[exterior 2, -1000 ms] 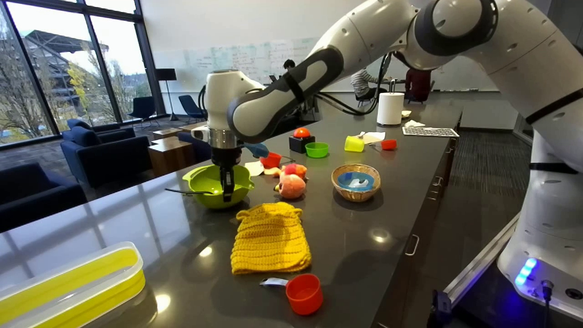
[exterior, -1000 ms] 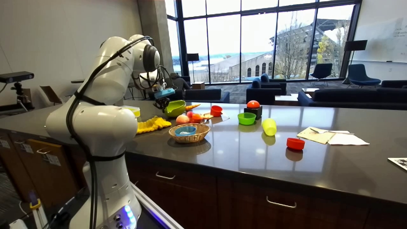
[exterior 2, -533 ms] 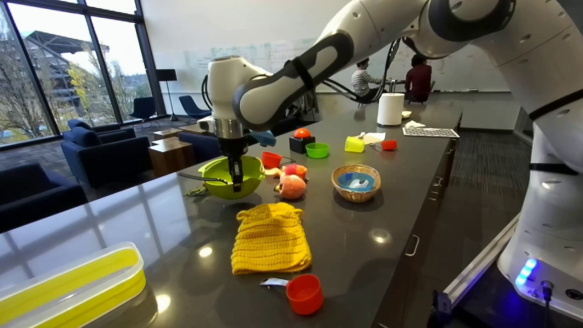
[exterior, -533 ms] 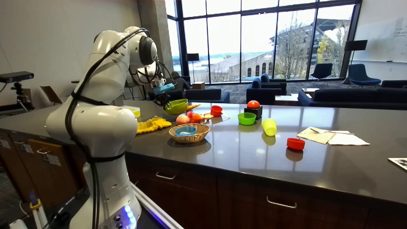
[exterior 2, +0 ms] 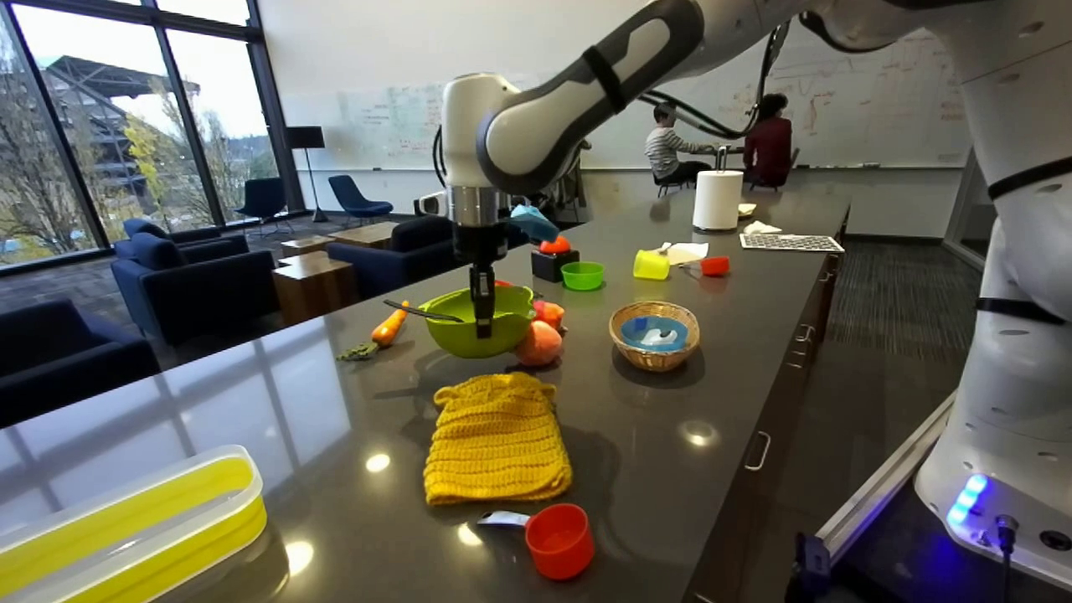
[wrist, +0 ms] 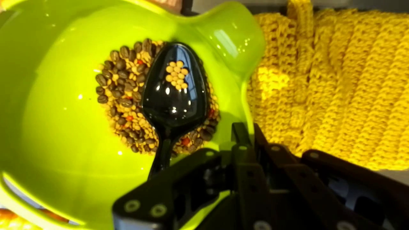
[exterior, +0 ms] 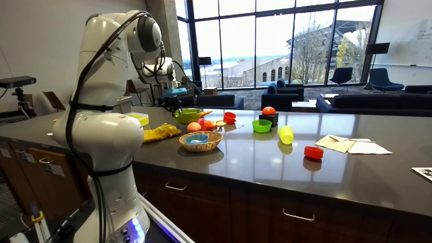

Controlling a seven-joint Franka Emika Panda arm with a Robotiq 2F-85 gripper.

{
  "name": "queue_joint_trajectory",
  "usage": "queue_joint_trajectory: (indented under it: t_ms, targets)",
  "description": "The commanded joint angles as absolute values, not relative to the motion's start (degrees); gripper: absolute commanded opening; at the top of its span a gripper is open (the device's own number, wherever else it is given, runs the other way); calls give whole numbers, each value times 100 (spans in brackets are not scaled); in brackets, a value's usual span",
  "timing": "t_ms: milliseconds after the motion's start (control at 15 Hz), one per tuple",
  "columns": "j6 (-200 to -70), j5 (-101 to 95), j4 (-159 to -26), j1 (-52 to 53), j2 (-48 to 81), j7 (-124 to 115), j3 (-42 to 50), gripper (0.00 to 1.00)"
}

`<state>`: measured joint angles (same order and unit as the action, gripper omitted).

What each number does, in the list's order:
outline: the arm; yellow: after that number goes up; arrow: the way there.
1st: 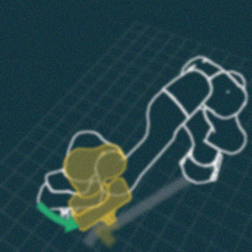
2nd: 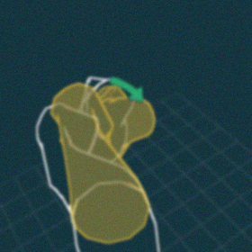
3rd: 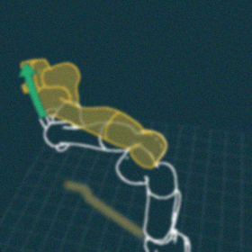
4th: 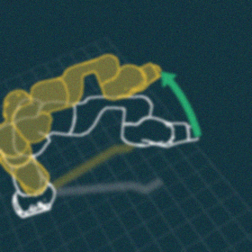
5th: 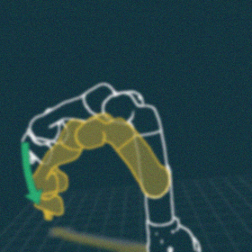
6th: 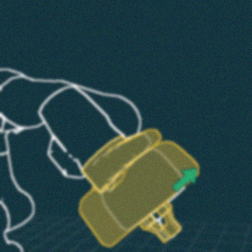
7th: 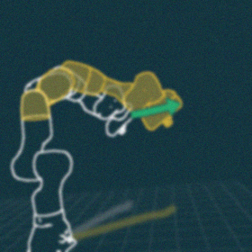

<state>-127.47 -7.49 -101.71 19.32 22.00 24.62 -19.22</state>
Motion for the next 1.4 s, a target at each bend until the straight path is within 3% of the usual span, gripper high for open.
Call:
queue_joint_trajectory:
  t_ms: [0, 1333]
  targets:
    - [-13331, 234, -11054, 1366, 1692, 3239, -2210, 1]
    - [-14090, 793, -12473, 956, 865, 3441, -1793, 1]
